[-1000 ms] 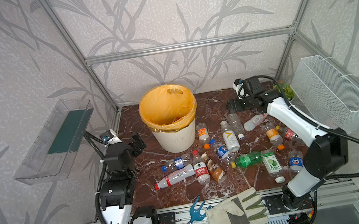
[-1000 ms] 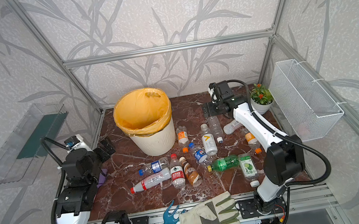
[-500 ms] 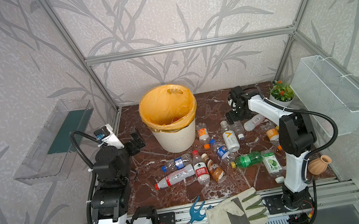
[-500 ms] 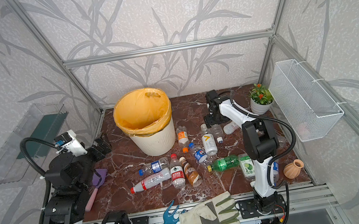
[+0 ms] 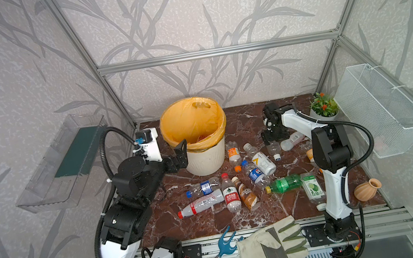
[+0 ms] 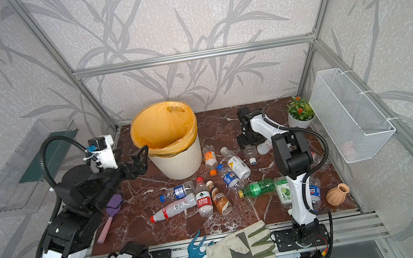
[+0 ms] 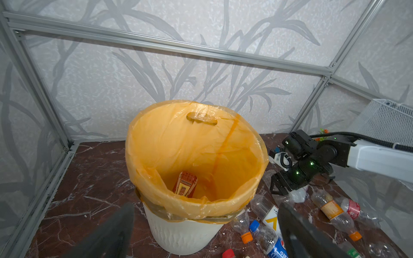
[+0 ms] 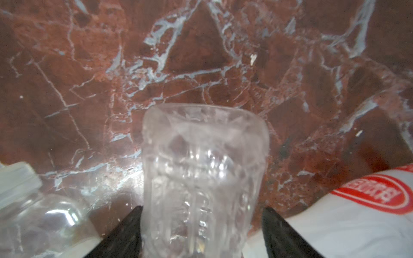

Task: Throw the plastic bottles in the bin
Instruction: Pick up the plastic bottle from the center of the table.

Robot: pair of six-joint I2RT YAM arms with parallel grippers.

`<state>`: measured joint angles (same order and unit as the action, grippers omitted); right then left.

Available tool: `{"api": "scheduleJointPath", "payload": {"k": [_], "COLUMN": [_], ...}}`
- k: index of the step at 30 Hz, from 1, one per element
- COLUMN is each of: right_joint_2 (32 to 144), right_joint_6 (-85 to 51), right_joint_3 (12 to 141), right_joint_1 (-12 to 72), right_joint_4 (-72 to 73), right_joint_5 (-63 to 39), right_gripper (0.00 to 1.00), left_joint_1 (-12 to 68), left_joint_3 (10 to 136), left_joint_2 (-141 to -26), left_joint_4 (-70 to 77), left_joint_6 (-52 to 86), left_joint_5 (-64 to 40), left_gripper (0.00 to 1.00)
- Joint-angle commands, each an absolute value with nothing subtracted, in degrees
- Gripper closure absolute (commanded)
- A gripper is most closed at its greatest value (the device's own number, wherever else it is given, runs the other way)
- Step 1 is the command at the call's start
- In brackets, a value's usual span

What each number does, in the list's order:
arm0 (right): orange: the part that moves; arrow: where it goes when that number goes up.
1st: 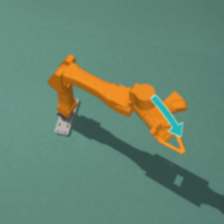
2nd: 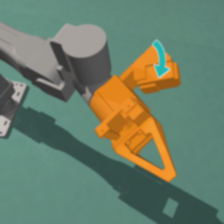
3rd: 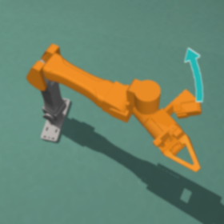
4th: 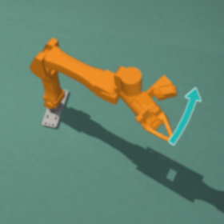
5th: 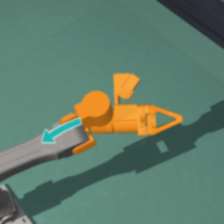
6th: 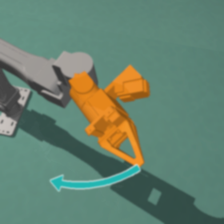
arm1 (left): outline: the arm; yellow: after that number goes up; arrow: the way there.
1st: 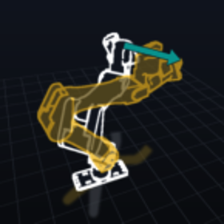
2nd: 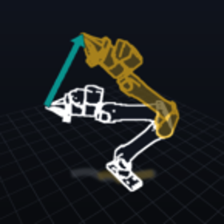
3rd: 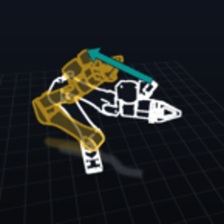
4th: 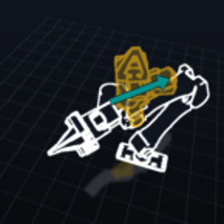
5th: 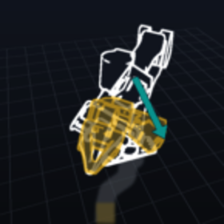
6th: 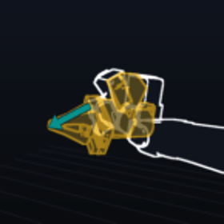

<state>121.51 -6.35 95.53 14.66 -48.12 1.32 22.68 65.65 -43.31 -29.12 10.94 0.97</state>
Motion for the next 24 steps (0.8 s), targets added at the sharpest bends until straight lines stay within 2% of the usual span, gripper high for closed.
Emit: {"api": "scheduleJointPath", "payload": {"k": [1,7,9,12,24], "right_joint_2": [122.51,122.28,121.87,119.75,106.57], "right_joint_6": [-7.03,-7.70,-8.48,-8.71,-10.81], "right_joint_3": [96.64,96.67,96.72,96.26,95.01], "right_joint_1": [14.51,14.03,13.55,13.54,12.48], "right_joint_4": [-49.75,-48.63,-48.25,-47.43,-44.53], "right_joint_5": [0.27,-1.71,-3.21,-4.13,-7.97], "right_gripper": [0.20,0.29,0.39,0.47,0.53], "left_joint_1": [27.47,34.02,34.12,34.26,34.10], "left_joint_3": [67.73,68.00,68.25,67.89,66.01], "left_joint_2": [-44.96,-46.24,-46.49,-46.02,-43.25], "left_joint_4": [-31.02,-32.06,-33.12,-34.15,-39.18], "left_joint_6": [7.33,6.44,7.34,8.23,11.15], "left_joint_5": [7.16,16.40,17.42,19.35,28.17], "left_gripper": [0.01,0.01,0.01,0.01,0.01]}}
